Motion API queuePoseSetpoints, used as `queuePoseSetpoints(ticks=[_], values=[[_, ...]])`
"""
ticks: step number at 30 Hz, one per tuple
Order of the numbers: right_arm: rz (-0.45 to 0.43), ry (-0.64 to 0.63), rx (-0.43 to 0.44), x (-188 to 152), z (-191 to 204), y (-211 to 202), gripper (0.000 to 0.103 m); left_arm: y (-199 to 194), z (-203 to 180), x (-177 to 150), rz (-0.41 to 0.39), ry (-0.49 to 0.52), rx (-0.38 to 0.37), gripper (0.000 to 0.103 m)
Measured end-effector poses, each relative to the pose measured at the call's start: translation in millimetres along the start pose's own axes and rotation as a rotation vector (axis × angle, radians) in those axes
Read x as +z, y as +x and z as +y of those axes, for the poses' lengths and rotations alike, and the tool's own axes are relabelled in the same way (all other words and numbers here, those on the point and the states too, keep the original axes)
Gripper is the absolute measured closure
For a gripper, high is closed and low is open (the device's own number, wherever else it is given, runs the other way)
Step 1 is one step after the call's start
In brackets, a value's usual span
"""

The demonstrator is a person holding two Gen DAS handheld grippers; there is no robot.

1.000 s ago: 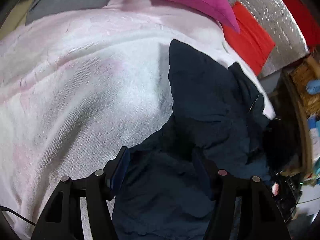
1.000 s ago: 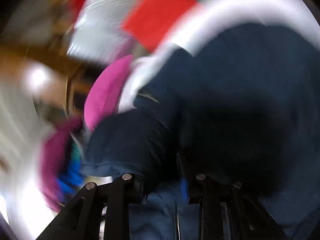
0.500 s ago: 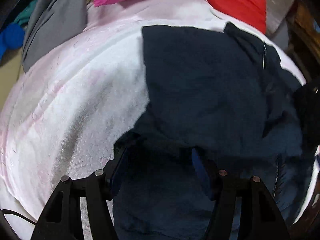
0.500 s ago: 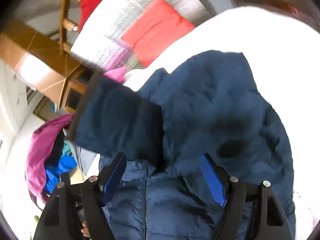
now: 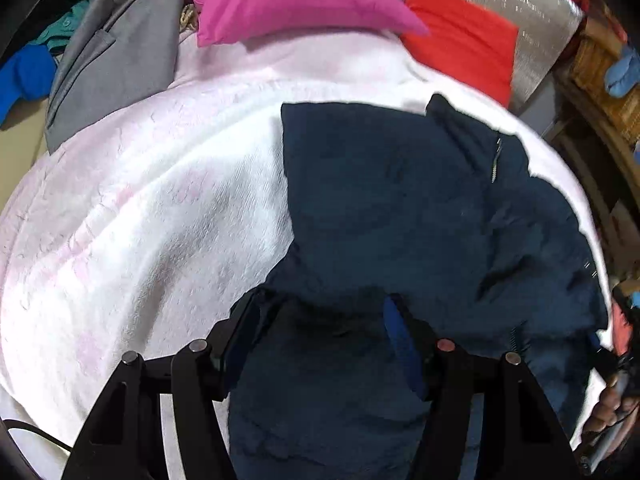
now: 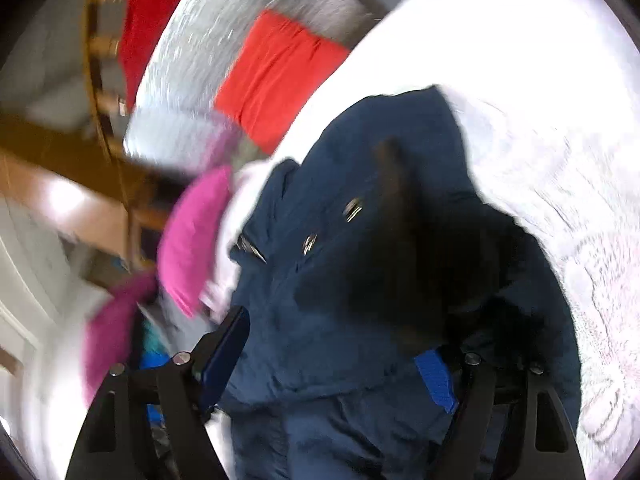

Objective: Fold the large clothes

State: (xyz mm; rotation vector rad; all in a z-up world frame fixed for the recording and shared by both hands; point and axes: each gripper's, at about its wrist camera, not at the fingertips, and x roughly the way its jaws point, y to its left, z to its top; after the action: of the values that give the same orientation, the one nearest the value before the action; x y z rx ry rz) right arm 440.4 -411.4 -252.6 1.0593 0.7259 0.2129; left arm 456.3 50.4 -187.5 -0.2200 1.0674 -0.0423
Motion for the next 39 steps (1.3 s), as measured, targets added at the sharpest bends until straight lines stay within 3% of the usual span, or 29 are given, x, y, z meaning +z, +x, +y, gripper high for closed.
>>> queuePoseSetpoints(ticks=[3,6,8,12,15,21,26,39], values=[[-0.02,0.063,0.063,3.9,-14.5,-5.7,0.028,-2.4,-2.2,4.2,-0.024,-0.028,-0.03,0.038],[0.004,0.069,0.057,7.8,-19.5,-0.2,0.042,0.9,-7.1,7.1,-0.022,-0.033,-0.025,0.038],[0.015,0.063,0.03,11.6,-19.7,1.8,0.067,6.8,-13.0,9.9,-0.017,-0.027,-0.022,0.038],[-0.003,0.013,-0.028,13.5,-9.6,-1.0,0.08,19.3,-27.6,7.6,0.011,0.03,0.029,0.038],[-0.044,-0.085,-0.069,5.5,4.1,-8.4,0.081,24.2,-36.2,4.8,-0.018,0.078,0.066,0.038],[-0.032,-0.178,-0.154,-5.9,9.9,-5.6,0.081,26.8,-46.7,0.1,-0.062,0.139,0.133,0.038],[-0.056,-0.344,-0.248,-21.7,30.3,-14.7,0.082,28.2,-58.9,-5.3,-0.12,0.224,0.201,0.038],[-0.069,-0.334,-0.261,-30.7,8.6,-8.4,0.08,24.9,-61.0,-18.9,-0.223,0.257,0.244,0.038]])
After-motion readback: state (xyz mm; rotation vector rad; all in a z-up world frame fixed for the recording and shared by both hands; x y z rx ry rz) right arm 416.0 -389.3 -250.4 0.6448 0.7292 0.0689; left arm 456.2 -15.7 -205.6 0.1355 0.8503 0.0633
